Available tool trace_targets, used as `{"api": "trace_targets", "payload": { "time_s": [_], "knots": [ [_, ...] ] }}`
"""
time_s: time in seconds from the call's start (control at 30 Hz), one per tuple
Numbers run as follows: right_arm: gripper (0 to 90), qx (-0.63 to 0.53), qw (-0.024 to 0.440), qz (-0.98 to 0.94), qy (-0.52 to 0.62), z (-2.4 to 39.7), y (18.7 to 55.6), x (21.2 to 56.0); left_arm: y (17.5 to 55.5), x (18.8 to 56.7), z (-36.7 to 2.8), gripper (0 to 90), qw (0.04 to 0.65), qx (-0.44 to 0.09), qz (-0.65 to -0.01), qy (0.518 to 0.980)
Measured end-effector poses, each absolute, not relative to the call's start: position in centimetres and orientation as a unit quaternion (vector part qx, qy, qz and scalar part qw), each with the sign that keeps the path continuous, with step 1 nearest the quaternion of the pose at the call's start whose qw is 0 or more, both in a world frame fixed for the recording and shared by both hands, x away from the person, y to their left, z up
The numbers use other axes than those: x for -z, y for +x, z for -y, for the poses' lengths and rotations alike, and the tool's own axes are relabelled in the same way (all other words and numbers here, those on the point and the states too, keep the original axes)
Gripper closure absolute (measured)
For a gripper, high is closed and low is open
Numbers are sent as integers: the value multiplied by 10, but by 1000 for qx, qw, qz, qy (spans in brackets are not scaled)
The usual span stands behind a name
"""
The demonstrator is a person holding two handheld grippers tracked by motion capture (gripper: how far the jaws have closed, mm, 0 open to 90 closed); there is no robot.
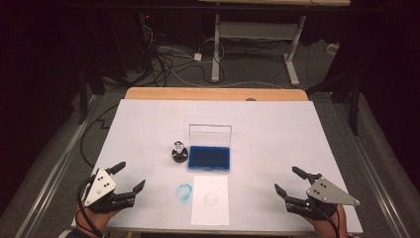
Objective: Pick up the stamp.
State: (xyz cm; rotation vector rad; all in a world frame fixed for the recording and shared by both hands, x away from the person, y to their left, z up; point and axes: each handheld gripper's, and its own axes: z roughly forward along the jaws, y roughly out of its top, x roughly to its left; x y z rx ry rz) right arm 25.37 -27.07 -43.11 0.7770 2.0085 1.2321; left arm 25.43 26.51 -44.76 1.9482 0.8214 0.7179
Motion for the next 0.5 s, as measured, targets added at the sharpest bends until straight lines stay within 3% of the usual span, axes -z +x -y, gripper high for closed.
{"api": "trace_targets", "payload": {
  "time_s": [0.5],
  "knots": [
    [254, -460, 321, -772, 299, 272, 255, 433, 261, 450, -266, 173, 423, -270, -335, 797]
  ]
}}
